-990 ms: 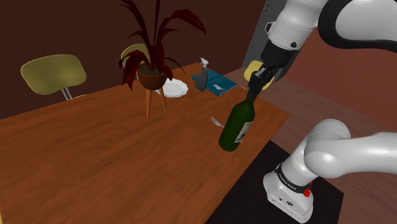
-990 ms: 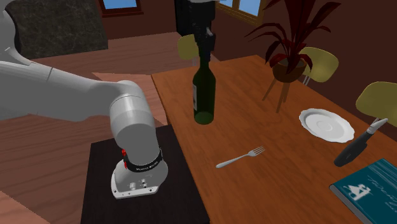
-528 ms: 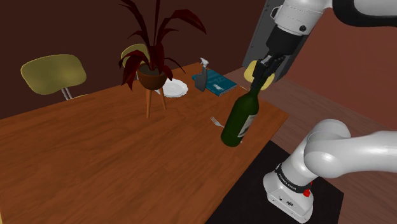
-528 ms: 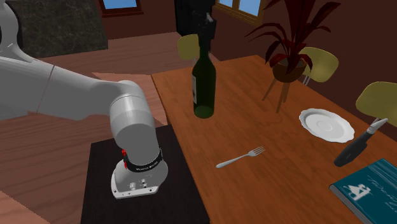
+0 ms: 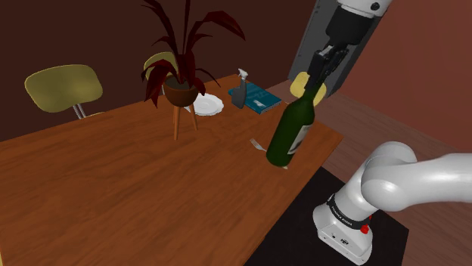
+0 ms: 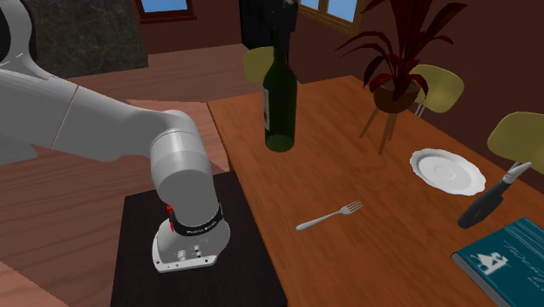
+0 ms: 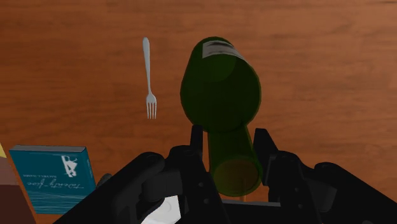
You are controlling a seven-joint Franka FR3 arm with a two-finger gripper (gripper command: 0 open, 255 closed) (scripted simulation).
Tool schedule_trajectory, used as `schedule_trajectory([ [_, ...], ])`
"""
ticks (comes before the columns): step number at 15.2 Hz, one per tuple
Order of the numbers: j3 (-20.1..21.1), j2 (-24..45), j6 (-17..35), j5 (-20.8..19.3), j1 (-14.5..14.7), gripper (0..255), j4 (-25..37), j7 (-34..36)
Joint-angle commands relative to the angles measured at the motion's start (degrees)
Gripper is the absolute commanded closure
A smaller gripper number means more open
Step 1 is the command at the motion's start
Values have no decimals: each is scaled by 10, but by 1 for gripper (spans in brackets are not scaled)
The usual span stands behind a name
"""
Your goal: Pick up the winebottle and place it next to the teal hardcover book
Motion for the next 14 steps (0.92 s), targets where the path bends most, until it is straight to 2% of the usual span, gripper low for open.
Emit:
schedule_trajectory([
  [1,-1,8,-13,-1,-1,255,21,1],
  [14,-5,67,-99,-9,-7,255,166,6],
])
